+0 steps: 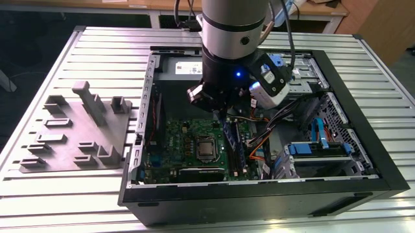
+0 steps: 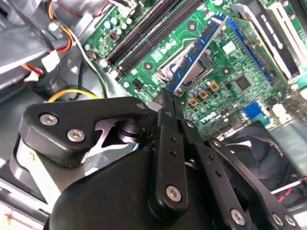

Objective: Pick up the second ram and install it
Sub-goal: 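Insert the second ram into the second slot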

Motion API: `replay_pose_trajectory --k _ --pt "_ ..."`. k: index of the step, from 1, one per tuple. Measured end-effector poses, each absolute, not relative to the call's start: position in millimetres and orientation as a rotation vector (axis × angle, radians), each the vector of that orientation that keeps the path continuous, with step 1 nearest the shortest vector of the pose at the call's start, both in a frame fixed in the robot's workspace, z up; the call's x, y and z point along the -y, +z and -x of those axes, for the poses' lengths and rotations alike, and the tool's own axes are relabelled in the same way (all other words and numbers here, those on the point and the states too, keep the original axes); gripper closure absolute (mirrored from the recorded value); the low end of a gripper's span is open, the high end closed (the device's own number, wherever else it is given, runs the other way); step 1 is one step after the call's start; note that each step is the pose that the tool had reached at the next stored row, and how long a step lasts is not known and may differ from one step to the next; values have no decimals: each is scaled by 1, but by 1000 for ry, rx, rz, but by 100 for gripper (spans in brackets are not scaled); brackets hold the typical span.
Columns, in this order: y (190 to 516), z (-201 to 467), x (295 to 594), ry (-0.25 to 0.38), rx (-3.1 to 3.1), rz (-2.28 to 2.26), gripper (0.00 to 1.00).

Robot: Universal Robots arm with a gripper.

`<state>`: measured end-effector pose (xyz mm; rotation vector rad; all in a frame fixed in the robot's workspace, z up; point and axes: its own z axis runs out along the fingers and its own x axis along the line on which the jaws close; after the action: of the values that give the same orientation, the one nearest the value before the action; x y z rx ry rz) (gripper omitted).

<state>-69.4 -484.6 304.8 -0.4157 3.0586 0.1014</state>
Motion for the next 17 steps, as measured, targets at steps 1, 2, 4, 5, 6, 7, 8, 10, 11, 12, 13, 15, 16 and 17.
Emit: replay_pose_trajectory --k 1,2,4,5,6,7,8,10,11,12,13,15,16,17 --pt "305 69 485 101 -3062 387 88" --pt "304 69 485 100 -3065 360 88" --pt "304 69 485 98 -3070 302 88" --pt "303 69 485 97 -3072 274 88" --pt "303 69 485 97 -3074 246 88" --pt "303 69 485 96 -3075 219 88" --pt "303 69 485 95 -3076 191 88" --pt "302 69 485 93 -3078 145 88" --pt "302 70 485 93 -3078 137 88" --pt "302 70 485 93 -3078 136 88" --pt "302 70 485 93 -3078 135 88" --pt "302 70 485 93 -3078 135 88" --pt "302 70 485 93 -3078 132 88" --pt "302 70 485 93 -3078 119 88"
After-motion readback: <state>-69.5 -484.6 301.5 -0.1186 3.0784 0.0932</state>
